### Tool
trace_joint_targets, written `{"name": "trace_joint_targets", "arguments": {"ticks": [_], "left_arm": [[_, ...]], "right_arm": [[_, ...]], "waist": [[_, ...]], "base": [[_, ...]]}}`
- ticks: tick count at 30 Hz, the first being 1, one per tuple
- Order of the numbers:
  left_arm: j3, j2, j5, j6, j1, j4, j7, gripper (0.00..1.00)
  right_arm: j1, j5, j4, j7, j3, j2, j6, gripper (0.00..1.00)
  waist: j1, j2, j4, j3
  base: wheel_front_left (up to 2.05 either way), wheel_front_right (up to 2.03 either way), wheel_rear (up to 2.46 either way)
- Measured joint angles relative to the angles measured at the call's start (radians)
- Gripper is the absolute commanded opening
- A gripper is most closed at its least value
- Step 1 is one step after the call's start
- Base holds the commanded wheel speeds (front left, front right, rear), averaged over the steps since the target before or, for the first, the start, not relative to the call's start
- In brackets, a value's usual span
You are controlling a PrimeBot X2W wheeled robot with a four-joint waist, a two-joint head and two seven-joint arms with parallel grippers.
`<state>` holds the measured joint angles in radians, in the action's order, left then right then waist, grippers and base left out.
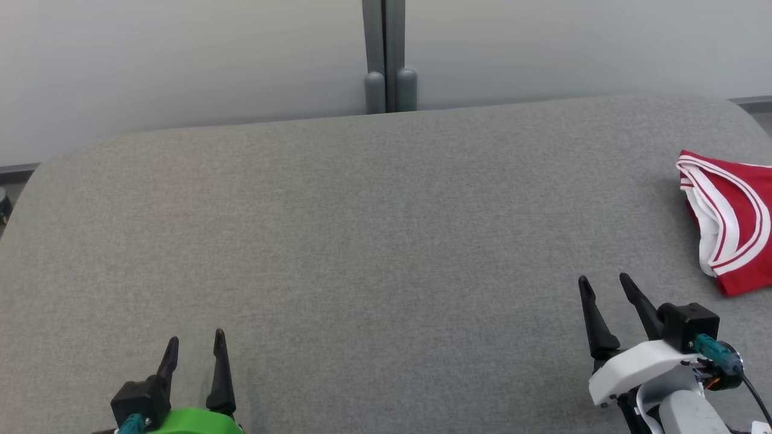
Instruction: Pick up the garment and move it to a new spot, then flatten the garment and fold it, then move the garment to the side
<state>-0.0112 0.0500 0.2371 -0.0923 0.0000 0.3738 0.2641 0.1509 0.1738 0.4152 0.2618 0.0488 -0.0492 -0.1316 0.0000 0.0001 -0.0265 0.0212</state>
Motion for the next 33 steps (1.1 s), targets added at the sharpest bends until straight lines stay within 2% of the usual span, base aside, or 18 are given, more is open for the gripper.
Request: {"name": "trace_joint_targets", "arguments": {"ticks": [2,3,10,18,33], "left_arm": [[0.0,0.0,0.001,0.0,0.007,-0.002,0.0,1.0],[0.0,0.0,0.009,0.0,0.009,-0.004,0.0,0.0],[0.003,-0.008,0.024,-0.001,0.015,0.048,-0.011,0.0],[0.016,-0.008,0.193,-0.004,0.013,0.033,-0.058,0.0],[0.038,-0.008,0.427,-0.004,-0.002,-0.009,-0.12,0.0]], "right_arm": [[-0.003,0.003,0.0,0.0,-0.001,0.0,0.0,1.0],[-0.006,0.005,0.0,0.0,-0.002,0.0,0.0,0.0],[-0.04,0.024,0.049,-0.014,0.001,0.014,0.0,0.0],[-0.039,0.195,0.03,-0.06,0.01,0.013,0.0,0.0],[-0.039,0.444,-0.012,-0.121,0.018,0.012,0.0,0.0]], "waist": [[0.0,0.0,0.01,-0.003],[0.0,0.0,0.014,-0.005],[0.0,0.0,0.016,-0.005],[0.0,0.0,0.016,-0.007],[0.0,0.0,0.018,-0.009]], "base": [[0.0,0.0,0.0],[0.0,0.0,0.0],[0.0,0.0,0.0],[0.0,0.0,0.0],[0.0,0.0,0.0]]}}
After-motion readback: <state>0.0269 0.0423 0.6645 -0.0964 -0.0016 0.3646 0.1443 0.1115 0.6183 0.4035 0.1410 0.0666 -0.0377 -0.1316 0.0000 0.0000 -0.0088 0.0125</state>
